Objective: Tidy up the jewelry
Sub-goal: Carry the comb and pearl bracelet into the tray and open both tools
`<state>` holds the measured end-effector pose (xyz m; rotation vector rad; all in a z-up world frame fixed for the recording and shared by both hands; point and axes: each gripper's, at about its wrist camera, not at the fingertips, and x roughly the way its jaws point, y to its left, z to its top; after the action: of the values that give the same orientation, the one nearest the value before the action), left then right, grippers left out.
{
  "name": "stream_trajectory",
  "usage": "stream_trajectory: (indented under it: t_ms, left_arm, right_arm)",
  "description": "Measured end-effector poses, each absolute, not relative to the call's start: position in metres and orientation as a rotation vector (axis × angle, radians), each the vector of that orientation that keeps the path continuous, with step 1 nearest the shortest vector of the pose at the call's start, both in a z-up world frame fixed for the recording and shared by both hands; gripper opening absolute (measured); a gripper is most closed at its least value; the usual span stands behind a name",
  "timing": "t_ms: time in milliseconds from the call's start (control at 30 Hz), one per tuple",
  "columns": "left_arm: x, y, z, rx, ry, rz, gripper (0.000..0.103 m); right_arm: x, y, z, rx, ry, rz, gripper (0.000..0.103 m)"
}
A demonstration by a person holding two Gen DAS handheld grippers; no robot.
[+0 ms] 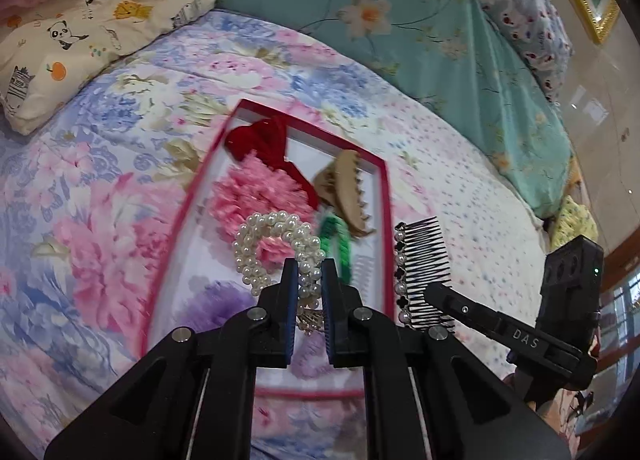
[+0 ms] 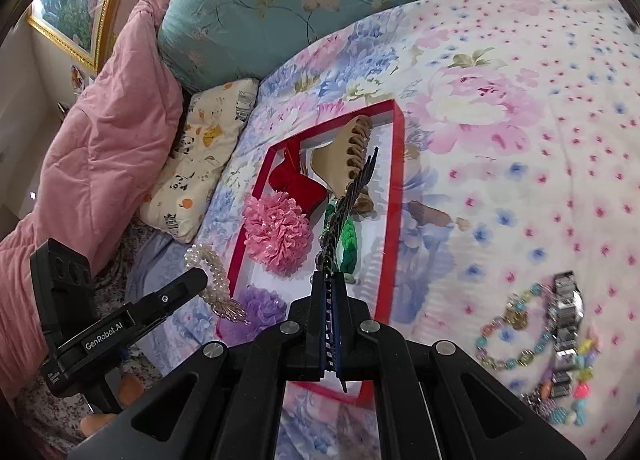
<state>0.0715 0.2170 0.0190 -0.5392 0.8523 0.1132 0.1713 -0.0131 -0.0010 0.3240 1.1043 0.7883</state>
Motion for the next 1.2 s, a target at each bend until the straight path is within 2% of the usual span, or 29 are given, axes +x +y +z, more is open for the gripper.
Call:
stream_trajectory:
  t_ms: [533, 1200]
  left_arm:
    - [0.118, 0.226, -0.024, -0.506, 0.933, 0.131, 0.009]
    - [0.129, 0.228, -0.043, -0.537, 0.981, 0.122, 0.009]
  right_arm:
    - [0.186, 0.016, -0.032, 0.219, 1.135, 0.702, 0.002]
    - [0.185, 0.021, -0.031, 0.222, 1.159, 0.754, 0.002]
